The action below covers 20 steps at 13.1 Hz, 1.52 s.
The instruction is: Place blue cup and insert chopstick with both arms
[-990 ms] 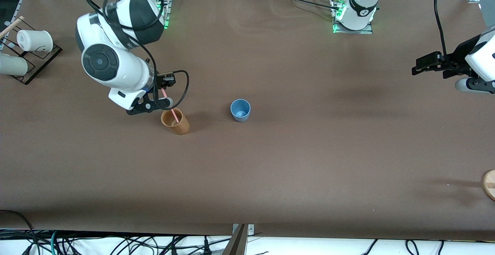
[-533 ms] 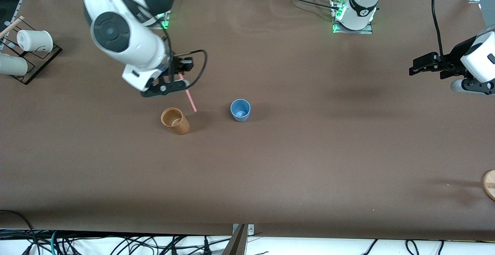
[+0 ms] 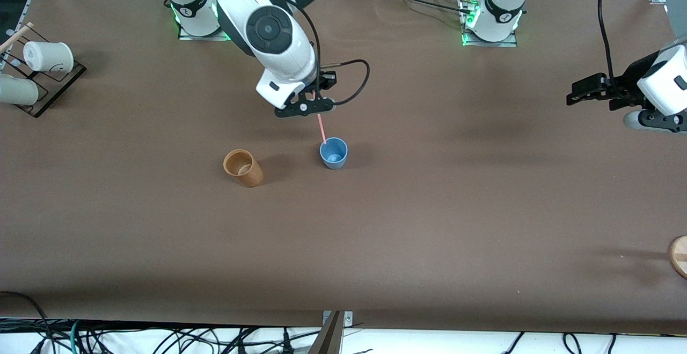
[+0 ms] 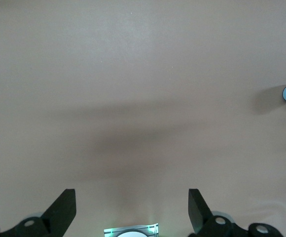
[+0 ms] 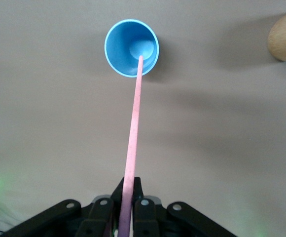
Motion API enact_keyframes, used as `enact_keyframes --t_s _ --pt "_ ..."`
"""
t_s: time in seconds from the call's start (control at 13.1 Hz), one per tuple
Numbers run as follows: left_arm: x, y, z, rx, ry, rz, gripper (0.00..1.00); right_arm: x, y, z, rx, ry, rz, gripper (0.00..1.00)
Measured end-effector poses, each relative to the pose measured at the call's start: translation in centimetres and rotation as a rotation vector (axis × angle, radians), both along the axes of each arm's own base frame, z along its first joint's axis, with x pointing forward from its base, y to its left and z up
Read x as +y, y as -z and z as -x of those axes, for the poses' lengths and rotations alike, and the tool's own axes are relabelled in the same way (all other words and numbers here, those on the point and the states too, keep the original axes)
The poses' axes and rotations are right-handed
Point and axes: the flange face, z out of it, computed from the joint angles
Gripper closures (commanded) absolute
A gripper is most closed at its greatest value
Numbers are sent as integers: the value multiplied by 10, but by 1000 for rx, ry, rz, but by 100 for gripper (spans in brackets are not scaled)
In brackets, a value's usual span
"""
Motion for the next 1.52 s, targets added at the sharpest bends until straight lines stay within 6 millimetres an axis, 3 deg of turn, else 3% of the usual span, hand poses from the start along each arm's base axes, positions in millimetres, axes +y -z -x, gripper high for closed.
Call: enact_keyframes --t_s 0.3,0.38,0.46,0.53,0.76,1.07,1.29,1.52 --pt "0 0 0 0 0 0 0 11 34 -10 -11 13 -20 98" --pt "0 0 0 0 0 0 0 14 41 -10 -11 11 -20 47" --pt "0 0 0 0 0 0 0 15 49 -11 -8 8 -13 6" --pt "0 0 0 0 0 0 0 14 56 -12 -15 1 3 1" --pt "0 0 0 0 0 0 0 10 59 -19 -69 -25 45 1" --pt "0 0 0 0 0 0 0 2 29 -32 -128 -11 31 0" --pt "-1 0 0 0 1 0 0 -49 -23 -64 -221 50 33 0" --pt "-1 0 0 0 1 0 0 -129 -66 -99 -279 92 63 0"
